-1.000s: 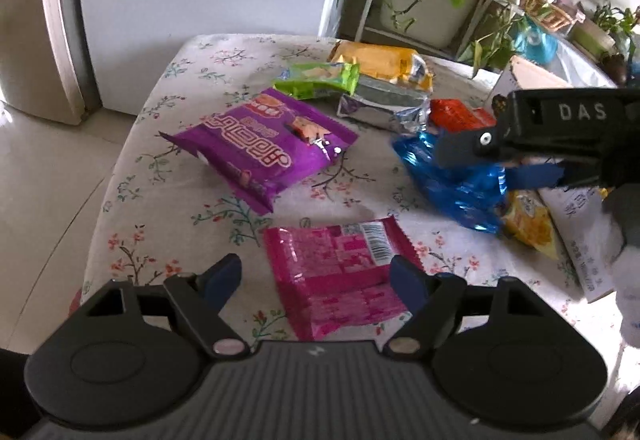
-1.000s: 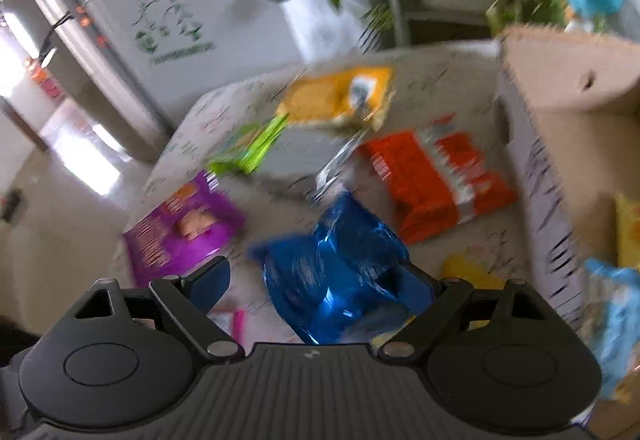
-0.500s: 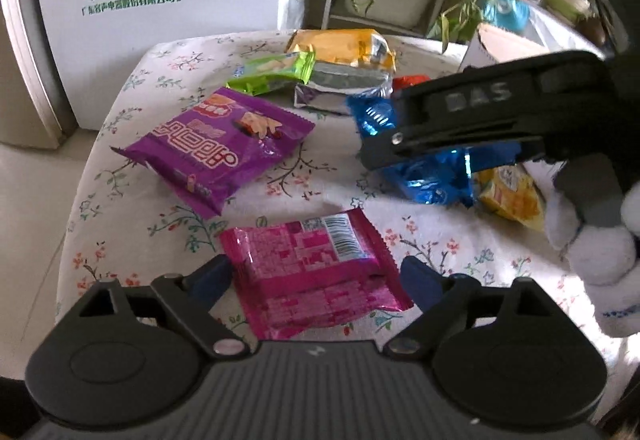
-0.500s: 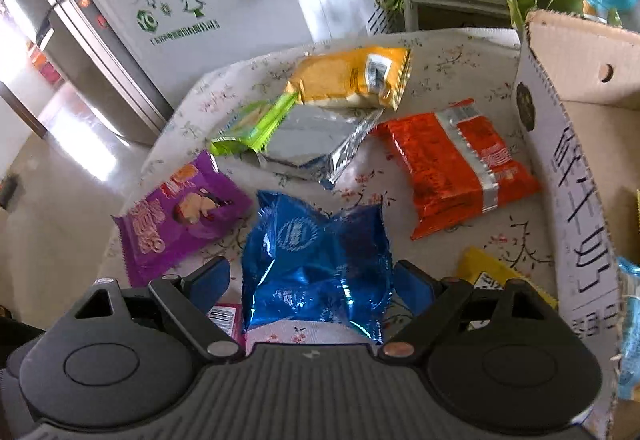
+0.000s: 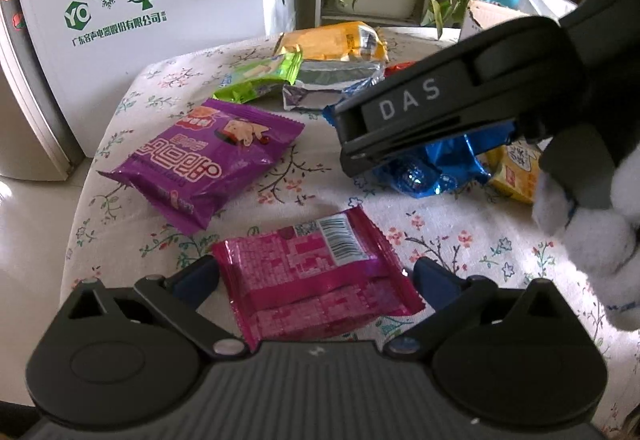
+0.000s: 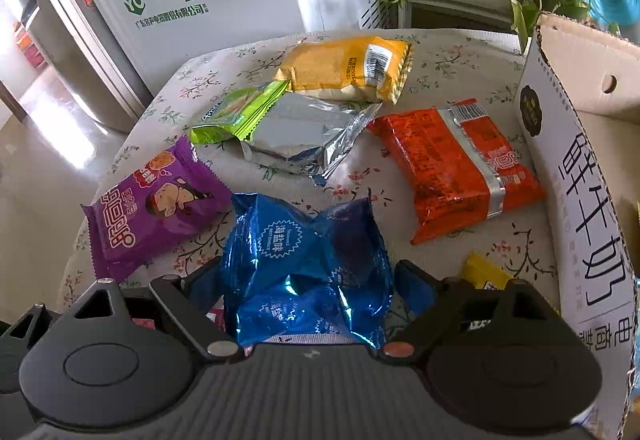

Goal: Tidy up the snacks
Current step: 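Close the right gripper on the blue foil packet while the left gripper holds the pink packet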

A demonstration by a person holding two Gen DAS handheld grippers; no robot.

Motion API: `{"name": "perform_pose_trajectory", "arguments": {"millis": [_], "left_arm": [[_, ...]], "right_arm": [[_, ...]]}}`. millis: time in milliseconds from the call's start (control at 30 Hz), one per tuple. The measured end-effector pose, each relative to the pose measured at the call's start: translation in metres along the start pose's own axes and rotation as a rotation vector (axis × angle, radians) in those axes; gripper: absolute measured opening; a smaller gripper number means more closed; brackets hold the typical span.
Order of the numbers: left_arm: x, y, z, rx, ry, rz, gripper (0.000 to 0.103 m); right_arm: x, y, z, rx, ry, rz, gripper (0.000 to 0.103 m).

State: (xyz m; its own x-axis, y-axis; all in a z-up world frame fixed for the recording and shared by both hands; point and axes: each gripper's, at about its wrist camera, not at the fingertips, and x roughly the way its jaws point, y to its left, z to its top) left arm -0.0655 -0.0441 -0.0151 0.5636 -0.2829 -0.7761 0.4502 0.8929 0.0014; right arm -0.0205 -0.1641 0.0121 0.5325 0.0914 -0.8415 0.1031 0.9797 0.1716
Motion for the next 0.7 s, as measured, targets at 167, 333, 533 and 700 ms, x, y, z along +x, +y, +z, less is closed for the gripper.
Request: {"name": "perform_pose_trajectory", "arguments": {"millis": [167, 333, 533, 700], "left_arm": [[-0.002, 0.001, 0.000, -0.004, -0.004, -0.002, 0.098], [-0.007, 0.003, 0.002, -0.007, -0.019, -0.011, 0.075], [-0.012, 0.007, 0.001, -0.045, -0.025, -0.011, 0.067], [-0.014, 0.010, 0.001, -0.069, -0.019, -0.007, 0.065]], "right_arm": [[-0.002, -0.002, 0.000, -0.002, -0.006, -0.004, 0.087], [-0.006, -0.001, 0.000, -0.016, -0.018, -0.004, 0.080], [-0.010, -0.004, -0.001, 0.002, -0.026, 0.013, 0.076], [-0.014, -0.005, -0.002, 0.017, -0.030, 0.023, 0.073]]}}
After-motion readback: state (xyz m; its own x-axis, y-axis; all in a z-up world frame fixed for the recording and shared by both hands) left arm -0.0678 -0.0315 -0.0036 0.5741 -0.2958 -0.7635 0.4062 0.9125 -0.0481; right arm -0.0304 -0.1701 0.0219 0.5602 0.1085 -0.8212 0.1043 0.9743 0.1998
